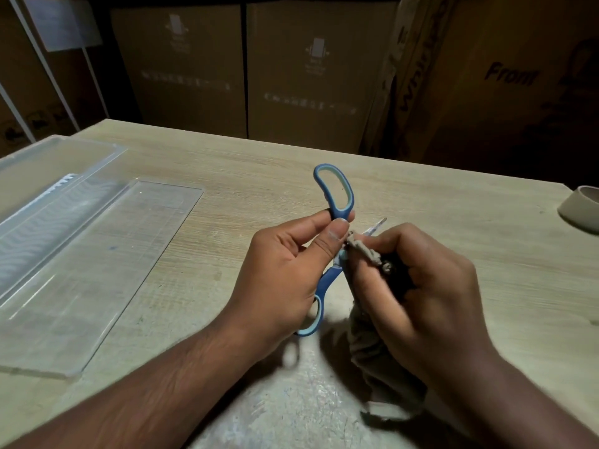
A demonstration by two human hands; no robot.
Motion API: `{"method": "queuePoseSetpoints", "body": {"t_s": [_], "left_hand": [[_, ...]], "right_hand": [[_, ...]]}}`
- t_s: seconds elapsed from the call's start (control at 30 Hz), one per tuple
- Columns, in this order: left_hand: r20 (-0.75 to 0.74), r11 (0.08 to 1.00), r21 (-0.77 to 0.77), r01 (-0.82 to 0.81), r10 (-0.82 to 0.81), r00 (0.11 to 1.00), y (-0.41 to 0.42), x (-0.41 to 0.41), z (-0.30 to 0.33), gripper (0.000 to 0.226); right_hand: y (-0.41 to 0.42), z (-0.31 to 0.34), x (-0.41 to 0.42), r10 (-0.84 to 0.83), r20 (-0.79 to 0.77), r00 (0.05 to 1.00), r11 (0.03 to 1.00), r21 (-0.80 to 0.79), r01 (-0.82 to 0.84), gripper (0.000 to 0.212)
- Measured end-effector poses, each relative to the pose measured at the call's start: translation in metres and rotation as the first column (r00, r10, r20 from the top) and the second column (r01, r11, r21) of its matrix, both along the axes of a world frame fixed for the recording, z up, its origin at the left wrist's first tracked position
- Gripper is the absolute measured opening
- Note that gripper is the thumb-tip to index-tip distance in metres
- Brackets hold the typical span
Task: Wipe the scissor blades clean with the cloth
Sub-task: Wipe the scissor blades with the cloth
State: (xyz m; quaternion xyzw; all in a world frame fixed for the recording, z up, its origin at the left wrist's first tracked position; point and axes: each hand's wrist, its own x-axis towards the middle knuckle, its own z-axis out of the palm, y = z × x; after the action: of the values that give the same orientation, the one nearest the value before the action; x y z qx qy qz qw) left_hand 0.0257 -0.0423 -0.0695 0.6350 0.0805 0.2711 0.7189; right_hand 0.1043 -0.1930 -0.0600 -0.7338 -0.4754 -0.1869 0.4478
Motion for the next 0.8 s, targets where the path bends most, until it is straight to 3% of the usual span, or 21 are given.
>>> {"method": "queuePoseSetpoints", "body": {"t_s": [0.2,0.47,0.6,0.8], "left_hand": [[-0.04,1.0,0.016,-0.02,0.02,0.999,0.001,0.001,-0.002,0.033],[-0.042,1.0,0.007,-0.026,0.026,0.999,0.002,0.002,0.0,0.035],[-0.059,0.999,0.041,-0.01,0.013,0.998,-0.001,0.001,-0.003,0.039],[-0.049,1.0,-0.003,-0.013,0.012,0.999,0.003,0.001,0.0,0.036]], "right_hand": [[0.001,-0.003,0.008,-0.029,-0.124,0.992,1.0,-0.01,0.028,0.009],[0.003,-0.001,0.001,0.011,-0.041,0.999,1.0,-0.025,-0.012,0.004],[-0.003,-0.002,0.012,-0.06,-0.127,0.99,0.998,0.002,0.06,0.009],[0.003,-0.003,-0.001,0.025,-0.063,0.998,0.999,-0.027,-0.027,0.007]]}}
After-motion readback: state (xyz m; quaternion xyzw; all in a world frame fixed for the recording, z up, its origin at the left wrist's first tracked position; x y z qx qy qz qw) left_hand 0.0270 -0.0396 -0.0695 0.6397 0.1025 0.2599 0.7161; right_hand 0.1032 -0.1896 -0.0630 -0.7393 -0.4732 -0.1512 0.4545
